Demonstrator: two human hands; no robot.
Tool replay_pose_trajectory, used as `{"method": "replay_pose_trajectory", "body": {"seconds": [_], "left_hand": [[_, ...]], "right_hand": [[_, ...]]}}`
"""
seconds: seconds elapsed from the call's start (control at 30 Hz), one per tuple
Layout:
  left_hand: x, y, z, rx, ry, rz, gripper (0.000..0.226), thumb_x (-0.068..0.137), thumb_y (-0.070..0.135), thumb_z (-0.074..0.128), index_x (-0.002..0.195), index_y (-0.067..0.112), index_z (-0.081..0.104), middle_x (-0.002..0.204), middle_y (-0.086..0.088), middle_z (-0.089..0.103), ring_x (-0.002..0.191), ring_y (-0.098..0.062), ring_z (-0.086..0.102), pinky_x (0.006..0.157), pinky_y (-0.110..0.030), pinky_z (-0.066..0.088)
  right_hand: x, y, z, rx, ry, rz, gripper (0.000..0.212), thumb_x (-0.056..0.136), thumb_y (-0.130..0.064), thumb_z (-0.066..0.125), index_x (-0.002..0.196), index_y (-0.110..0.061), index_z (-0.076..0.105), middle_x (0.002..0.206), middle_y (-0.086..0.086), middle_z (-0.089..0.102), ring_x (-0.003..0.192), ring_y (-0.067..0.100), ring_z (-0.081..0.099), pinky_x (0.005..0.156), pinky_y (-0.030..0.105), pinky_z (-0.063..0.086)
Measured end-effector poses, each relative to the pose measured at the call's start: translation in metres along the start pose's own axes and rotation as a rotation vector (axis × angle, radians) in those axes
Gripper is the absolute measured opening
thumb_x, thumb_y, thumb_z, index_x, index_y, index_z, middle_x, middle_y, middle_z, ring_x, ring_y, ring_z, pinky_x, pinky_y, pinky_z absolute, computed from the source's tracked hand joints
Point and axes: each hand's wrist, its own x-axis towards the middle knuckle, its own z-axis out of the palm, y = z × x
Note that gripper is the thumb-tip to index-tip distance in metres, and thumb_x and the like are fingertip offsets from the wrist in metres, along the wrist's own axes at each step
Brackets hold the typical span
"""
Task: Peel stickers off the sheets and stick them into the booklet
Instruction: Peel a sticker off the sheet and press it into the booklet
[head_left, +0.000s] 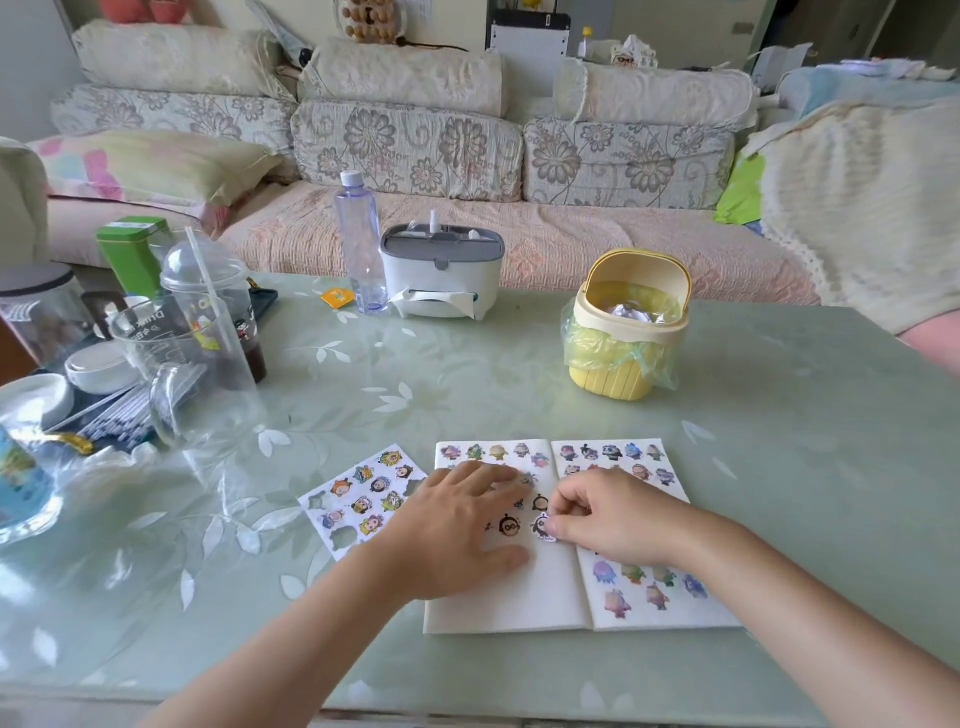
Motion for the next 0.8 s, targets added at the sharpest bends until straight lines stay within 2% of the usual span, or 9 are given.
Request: {"method": "replay_pose_trajectory", "body": {"seconds": [0.23,0.47,0.6,0.7,0.8], "left_hand": [[0.001,-0.002,0.0,0.005,-0.032,0.002,0.069,0.091,0.067,0.049,0.151,0.038,0.034,0.157,0.018,0.025,0.145,-0.007,0.018,0.118,-0.031,0.016],[0.0,0.0,0.001,0.004,0.011,0.027,0.071,0.089,0.065,0.051,0.151,0.034,0.035,0.154,0.015,0.031,0.142,-0.009,0.02,0.118,-0.03,0.019],[-0.004,0.004,0.0,-0.032,0.123,0.075,0.06,0.084,0.057,0.061,0.136,0.029,0.049,0.133,0.012,0.048,0.124,-0.013,0.037,0.104,-0.026,0.033],[-0.008,0.01,0.002,-0.043,0.17,0.105,0.04,0.084,0.049,0.061,0.119,0.03,0.057,0.114,0.012,0.055,0.107,-0.015,0.047,0.092,-0.034,0.042],[-0.012,0.011,0.009,-0.055,0.197,0.167,0.03,0.089,0.04,0.057,0.117,0.032,0.063,0.107,0.009,0.059,0.096,-0.018,0.054,0.083,-0.037,0.05]], "right_hand": [[0.002,-0.017,0.001,-0.257,0.003,0.013,0.016,0.09,-0.043,0.06,0.081,-0.03,0.063,0.069,-0.017,0.057,0.069,-0.002,0.053,0.065,0.022,0.04],[0.003,-0.025,0.004,-0.439,0.089,0.041,0.017,0.08,-0.05,0.062,0.08,-0.033,0.066,0.083,-0.018,0.063,0.09,0.007,0.059,0.078,0.028,0.045],[0.0,-0.024,0.004,-0.476,0.207,0.016,0.031,0.074,-0.059,0.067,0.09,-0.033,0.062,0.092,-0.015,0.06,0.098,0.012,0.058,0.083,0.03,0.043],[-0.004,-0.018,0.01,-0.398,0.267,-0.075,0.022,0.079,-0.053,0.066,0.09,-0.036,0.057,0.089,-0.017,0.054,0.098,0.009,0.059,0.082,0.029,0.042],[-0.012,-0.009,0.02,-0.423,0.305,-0.198,0.011,0.089,-0.043,0.062,0.098,-0.037,0.065,0.101,-0.014,0.057,0.091,0.011,0.061,0.07,0.029,0.034]]}}
